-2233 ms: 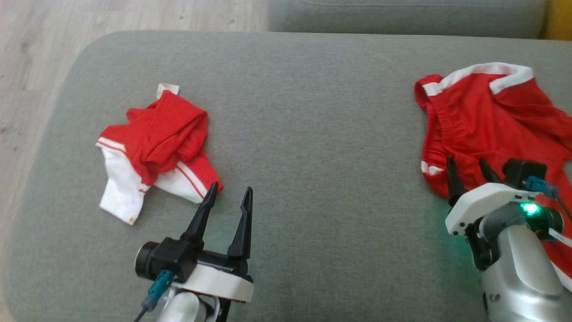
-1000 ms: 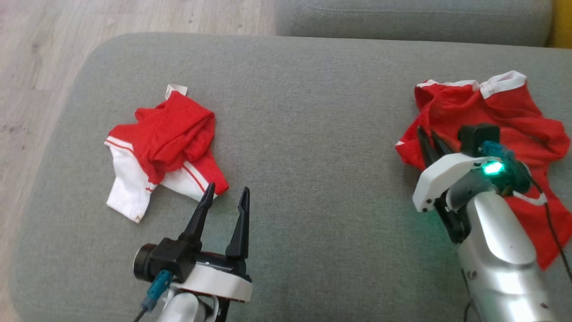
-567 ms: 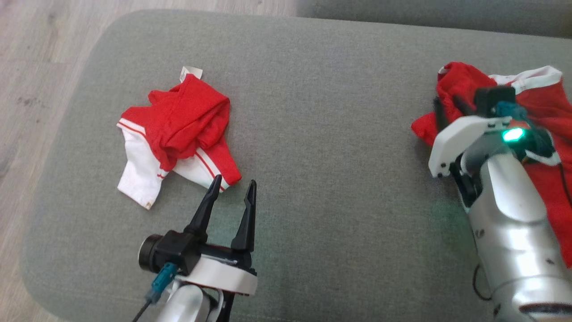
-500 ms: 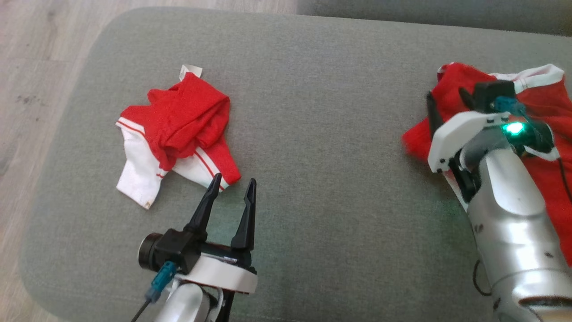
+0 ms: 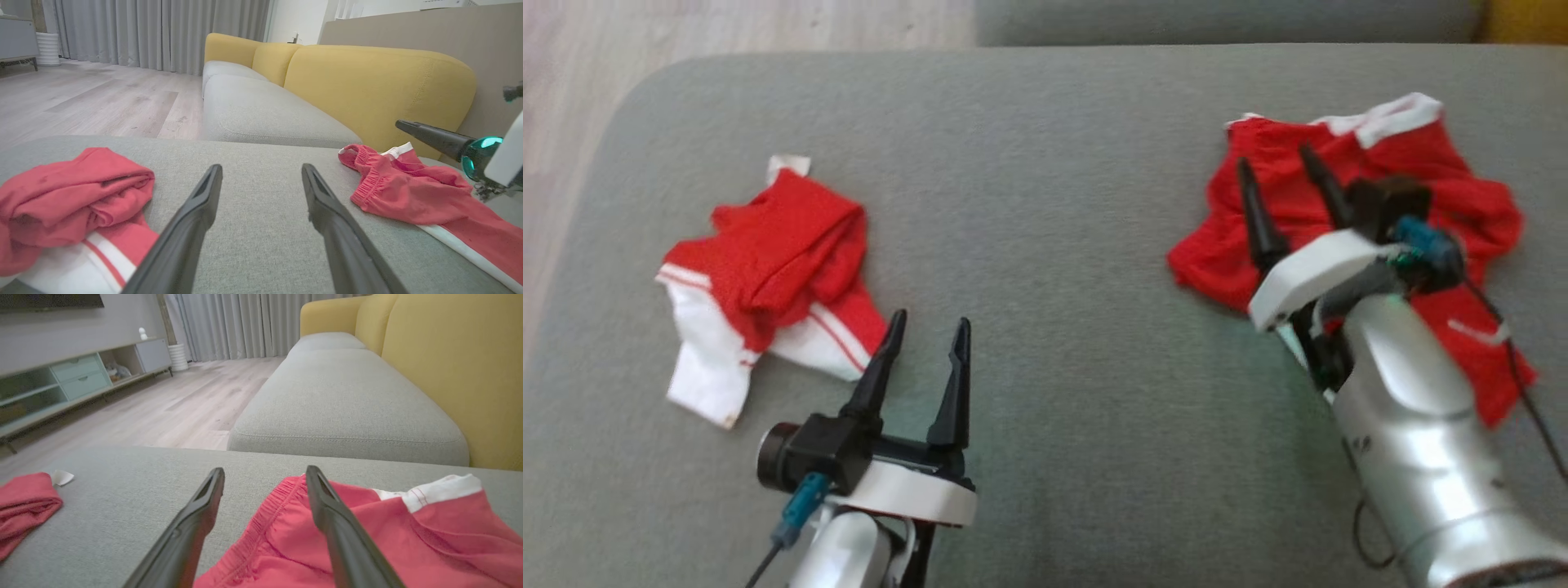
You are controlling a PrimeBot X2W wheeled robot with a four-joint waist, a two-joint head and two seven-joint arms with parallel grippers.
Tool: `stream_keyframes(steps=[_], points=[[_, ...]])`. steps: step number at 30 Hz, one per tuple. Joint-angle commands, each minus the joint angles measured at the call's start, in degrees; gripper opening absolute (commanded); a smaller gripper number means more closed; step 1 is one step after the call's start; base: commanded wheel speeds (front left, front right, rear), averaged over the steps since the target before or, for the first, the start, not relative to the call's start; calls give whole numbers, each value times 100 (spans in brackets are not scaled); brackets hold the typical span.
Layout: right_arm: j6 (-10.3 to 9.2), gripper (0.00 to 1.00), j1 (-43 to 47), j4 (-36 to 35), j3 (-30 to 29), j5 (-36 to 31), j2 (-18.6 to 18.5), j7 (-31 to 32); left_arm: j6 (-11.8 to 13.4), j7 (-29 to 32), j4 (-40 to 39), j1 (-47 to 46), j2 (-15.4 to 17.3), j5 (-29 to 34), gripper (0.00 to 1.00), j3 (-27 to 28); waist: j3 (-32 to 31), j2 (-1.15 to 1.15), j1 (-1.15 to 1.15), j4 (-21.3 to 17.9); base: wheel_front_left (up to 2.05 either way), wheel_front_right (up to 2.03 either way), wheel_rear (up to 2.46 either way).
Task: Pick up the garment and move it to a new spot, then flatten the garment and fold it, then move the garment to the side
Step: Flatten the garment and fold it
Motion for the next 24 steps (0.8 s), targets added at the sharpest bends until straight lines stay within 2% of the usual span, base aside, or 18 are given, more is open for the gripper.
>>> stream_keyframes(steps=[1, 6, 16, 24], points=[[-4, 100, 29, -236, 166, 109, 37, -80, -11, -54, -161, -159, -5, 62, 100, 254, -107, 0, 0, -157, 0, 0, 0], [-4, 100, 619, -947, 545, 592, 37, -165, -25, -54, -204, -68, -5, 107, 100, 368, -277, 0, 0, -397, 0, 0, 0], [-4, 100, 2185, -2165, 353, 570, 37, -174, -35, -54, -260, 130, -5, 130, 100, 445, -469, 0, 0, -633, 0, 0, 0], [-4, 100, 2961, -2365, 132, 214, 37, -52, -53, -54, -284, 177, -5, 144, 100, 481, -478, 0, 0, -734, 0, 0, 0]])
